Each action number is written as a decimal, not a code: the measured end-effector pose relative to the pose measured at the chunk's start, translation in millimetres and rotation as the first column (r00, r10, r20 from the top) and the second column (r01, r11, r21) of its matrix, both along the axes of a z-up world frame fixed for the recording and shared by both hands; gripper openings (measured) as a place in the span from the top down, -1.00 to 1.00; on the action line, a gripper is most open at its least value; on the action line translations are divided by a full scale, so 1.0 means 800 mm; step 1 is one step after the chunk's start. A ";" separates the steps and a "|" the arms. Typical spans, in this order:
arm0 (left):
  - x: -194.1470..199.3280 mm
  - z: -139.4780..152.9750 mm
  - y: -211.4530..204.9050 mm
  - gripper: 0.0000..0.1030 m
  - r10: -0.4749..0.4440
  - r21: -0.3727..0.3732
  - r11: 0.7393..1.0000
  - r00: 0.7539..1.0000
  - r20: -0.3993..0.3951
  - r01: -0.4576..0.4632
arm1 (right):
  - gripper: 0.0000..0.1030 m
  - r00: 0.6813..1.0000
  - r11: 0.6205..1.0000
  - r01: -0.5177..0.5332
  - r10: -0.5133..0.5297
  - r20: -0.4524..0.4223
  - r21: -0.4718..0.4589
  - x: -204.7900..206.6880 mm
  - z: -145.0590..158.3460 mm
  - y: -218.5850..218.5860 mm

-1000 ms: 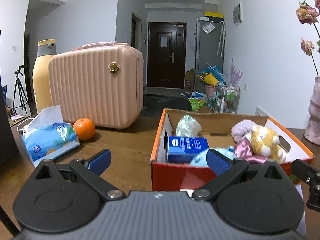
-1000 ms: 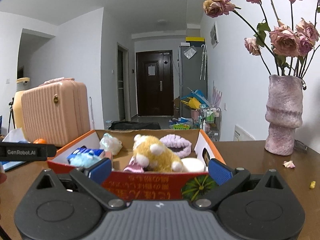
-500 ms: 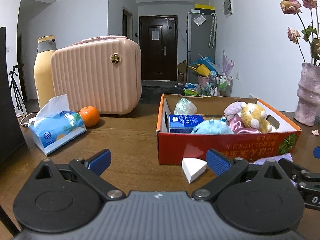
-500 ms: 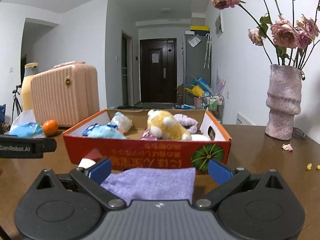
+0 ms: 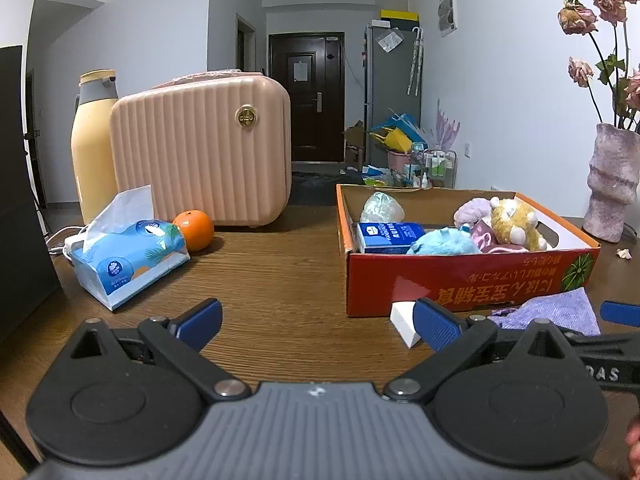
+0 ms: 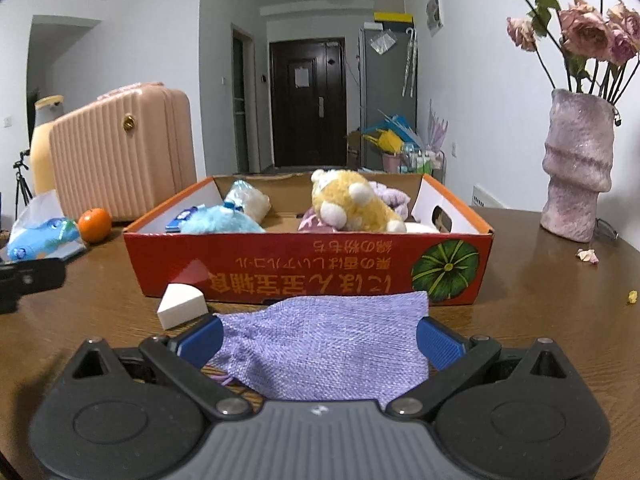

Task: Organize soft objects
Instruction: 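Grasp the purple mesh pouch with the right tool, then grasp the white wedge sponge with the left tool while the right tool holds the pouch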

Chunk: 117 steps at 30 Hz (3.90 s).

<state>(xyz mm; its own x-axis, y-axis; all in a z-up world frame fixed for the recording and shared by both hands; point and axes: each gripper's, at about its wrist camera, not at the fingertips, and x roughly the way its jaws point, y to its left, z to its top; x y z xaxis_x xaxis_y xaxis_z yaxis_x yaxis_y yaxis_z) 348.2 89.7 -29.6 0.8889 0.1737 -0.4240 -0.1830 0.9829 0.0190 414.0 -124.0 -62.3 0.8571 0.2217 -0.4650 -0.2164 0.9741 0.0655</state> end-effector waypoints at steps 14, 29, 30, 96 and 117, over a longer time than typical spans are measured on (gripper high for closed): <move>0.011 -0.011 0.027 -1.00 -0.011 -0.015 1.000 0.998 -0.057 0.010 | -1.00 0.993 0.999 0.029 -0.031 -0.116 -0.022 0.044 -0.017 0.013; 0.013 -0.013 0.026 -1.00 -0.010 -0.017 1.000 0.997 -0.070 0.009 | -0.92 0.985 1.000 0.010 -0.010 -0.173 -0.003 0.056 -0.023 0.013; 0.013 -0.014 0.026 -1.00 -0.010 -0.016 1.000 0.997 -0.070 0.009 | -0.89 0.985 1.000 0.009 -0.010 -0.172 -0.007 0.056 -0.023 0.014; 0.139 -0.053 -0.069 -0.59 -0.054 0.001 0.998 0.968 -0.244 0.056 | 0.13 0.995 0.996 0.068 -0.073 0.075 0.063 0.054 0.004 -0.176; 0.144 -0.060 -0.076 0.37 -0.126 -0.026 0.992 0.955 -0.268 0.123 | 0.13 0.993 0.998 0.002 -0.009 0.115 0.060 0.045 0.004 -0.162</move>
